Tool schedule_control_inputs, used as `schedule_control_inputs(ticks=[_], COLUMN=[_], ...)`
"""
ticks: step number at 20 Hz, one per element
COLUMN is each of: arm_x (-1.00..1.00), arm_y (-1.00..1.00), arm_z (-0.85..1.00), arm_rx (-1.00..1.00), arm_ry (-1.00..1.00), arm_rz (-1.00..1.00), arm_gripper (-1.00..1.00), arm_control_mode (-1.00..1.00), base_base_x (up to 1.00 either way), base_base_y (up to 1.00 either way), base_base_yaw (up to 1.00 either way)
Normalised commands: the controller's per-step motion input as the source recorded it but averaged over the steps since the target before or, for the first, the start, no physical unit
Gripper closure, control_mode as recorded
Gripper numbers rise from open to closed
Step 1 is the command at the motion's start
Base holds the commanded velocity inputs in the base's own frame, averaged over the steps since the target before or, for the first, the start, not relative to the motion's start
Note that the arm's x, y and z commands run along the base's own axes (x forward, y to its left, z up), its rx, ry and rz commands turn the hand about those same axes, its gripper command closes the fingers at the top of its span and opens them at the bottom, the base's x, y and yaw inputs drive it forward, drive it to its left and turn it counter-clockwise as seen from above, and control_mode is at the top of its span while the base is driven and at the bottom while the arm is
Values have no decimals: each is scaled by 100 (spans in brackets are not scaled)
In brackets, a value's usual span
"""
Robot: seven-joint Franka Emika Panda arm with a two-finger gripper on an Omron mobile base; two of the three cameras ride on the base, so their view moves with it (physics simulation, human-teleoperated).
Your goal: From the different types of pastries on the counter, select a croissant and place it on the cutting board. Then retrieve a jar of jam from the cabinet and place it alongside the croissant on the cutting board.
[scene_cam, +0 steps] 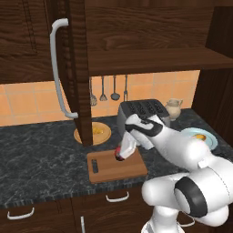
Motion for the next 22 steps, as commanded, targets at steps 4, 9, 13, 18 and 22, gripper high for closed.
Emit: schedule_control_inputs(ticks=[4, 9, 13, 18, 22], arm_x=[-27, -64, -90, -35, 41], arm_y=[17, 1, 0, 11, 10], arm_z=[100, 92, 54, 1, 0], arm_rx=[-20, -19, -10, -6, 2], arm_ry=[0, 0, 3, 9, 24], arm_rz=[11, -5, -26, -25, -7], arm_gripper=[-100, -100, -100, -100, -100], arm_control_mode=[-100, -100, -100, -100, -100], base_base_x=[0, 0, 0, 0, 0], base_base_y=[0, 0, 0, 0, 0], base_base_yaw=[0, 0, 0, 0, 0])
